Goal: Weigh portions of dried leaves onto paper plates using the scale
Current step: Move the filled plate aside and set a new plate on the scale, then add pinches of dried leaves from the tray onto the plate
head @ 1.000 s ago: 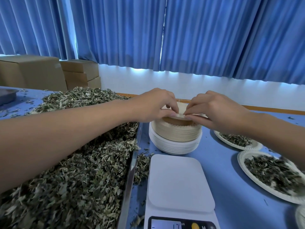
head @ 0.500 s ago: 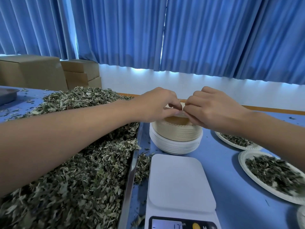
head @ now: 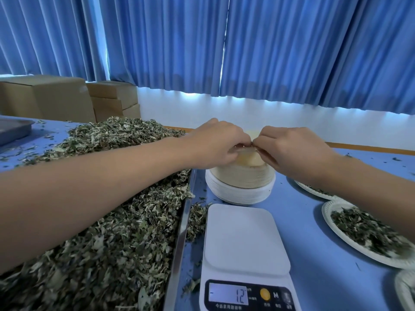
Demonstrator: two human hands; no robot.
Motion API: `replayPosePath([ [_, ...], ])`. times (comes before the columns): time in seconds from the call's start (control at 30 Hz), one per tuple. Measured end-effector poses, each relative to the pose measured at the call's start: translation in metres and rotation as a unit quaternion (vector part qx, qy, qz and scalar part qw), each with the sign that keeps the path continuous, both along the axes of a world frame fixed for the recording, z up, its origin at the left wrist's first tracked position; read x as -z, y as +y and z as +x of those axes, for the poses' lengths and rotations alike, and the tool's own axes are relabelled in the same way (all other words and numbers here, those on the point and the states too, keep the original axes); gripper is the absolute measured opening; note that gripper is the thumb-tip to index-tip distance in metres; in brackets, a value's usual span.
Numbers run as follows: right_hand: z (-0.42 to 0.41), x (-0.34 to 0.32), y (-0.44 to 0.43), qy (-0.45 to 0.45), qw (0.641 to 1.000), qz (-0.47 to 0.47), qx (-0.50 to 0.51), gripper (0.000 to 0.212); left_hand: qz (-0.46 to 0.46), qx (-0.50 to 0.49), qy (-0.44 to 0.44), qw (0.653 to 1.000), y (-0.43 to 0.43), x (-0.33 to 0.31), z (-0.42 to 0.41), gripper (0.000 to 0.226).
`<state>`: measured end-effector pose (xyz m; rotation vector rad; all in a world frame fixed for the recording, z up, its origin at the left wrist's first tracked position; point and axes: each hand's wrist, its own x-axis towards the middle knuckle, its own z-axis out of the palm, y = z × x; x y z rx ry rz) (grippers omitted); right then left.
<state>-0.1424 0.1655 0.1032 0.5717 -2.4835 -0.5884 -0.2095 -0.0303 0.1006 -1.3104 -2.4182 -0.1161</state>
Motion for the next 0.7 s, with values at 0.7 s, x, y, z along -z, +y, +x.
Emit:
replayPosePath([
  [0.7, 0.159, 0.107, -0.013, 0.07, 0.981, -0.074, -0.168, 0.034, -0.062, 0.1, 0.098, 0.988, -0.044, 0.072, 0.151, 0.025],
])
